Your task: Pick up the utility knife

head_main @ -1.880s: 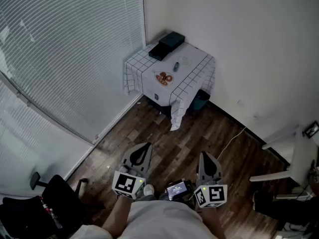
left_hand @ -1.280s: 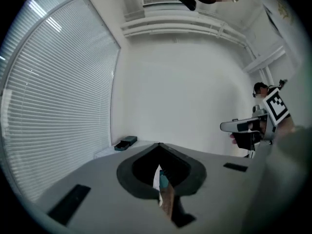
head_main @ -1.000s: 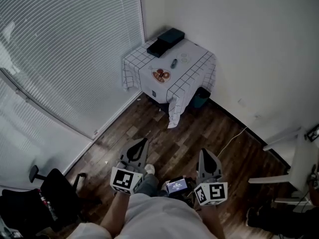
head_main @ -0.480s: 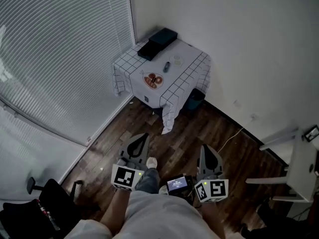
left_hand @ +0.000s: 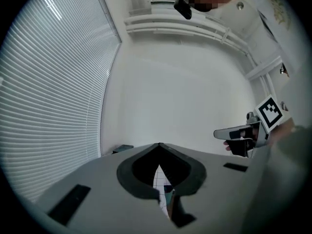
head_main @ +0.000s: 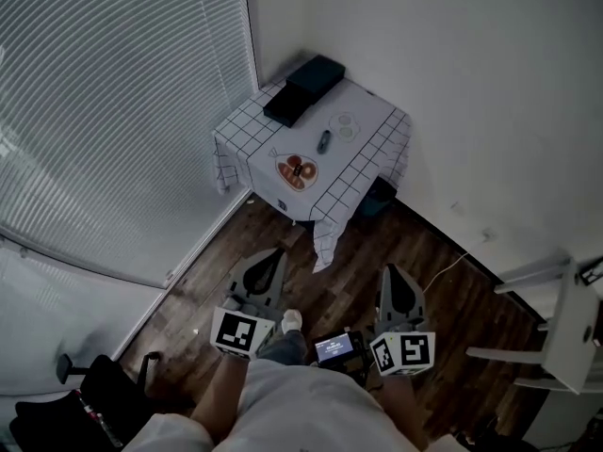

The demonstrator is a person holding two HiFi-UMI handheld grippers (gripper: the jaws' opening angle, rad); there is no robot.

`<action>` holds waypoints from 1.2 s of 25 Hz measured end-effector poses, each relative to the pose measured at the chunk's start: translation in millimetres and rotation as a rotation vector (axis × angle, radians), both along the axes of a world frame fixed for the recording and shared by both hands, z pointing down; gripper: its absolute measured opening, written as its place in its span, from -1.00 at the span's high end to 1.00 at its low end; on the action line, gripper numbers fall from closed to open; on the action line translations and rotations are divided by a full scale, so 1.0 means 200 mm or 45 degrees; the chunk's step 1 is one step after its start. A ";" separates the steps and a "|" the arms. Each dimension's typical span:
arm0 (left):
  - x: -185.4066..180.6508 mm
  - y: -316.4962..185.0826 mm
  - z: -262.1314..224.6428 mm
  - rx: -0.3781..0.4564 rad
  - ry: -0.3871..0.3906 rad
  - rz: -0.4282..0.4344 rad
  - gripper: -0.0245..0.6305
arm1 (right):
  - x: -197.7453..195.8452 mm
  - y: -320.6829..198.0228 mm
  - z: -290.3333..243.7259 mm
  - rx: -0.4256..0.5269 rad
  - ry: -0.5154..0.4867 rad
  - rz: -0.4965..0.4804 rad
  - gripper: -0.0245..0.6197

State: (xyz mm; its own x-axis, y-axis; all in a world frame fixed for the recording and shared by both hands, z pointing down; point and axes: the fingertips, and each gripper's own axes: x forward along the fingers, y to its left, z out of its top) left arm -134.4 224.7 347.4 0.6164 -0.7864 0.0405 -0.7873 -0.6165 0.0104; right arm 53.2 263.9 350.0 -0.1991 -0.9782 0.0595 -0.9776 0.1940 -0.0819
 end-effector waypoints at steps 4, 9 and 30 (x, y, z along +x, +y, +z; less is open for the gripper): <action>-0.03 -0.17 0.02 -0.019 -0.010 0.021 0.91 | -0.04 -0.17 0.02 -0.021 0.005 0.005 0.90; -0.08 -0.35 0.02 -0.024 0.002 0.039 0.91 | -0.08 -0.33 0.03 -0.005 -0.002 0.032 0.90; 0.12 -1.01 0.10 -0.026 -0.038 0.047 0.91 | 0.11 -0.98 0.03 -0.029 0.018 0.004 0.90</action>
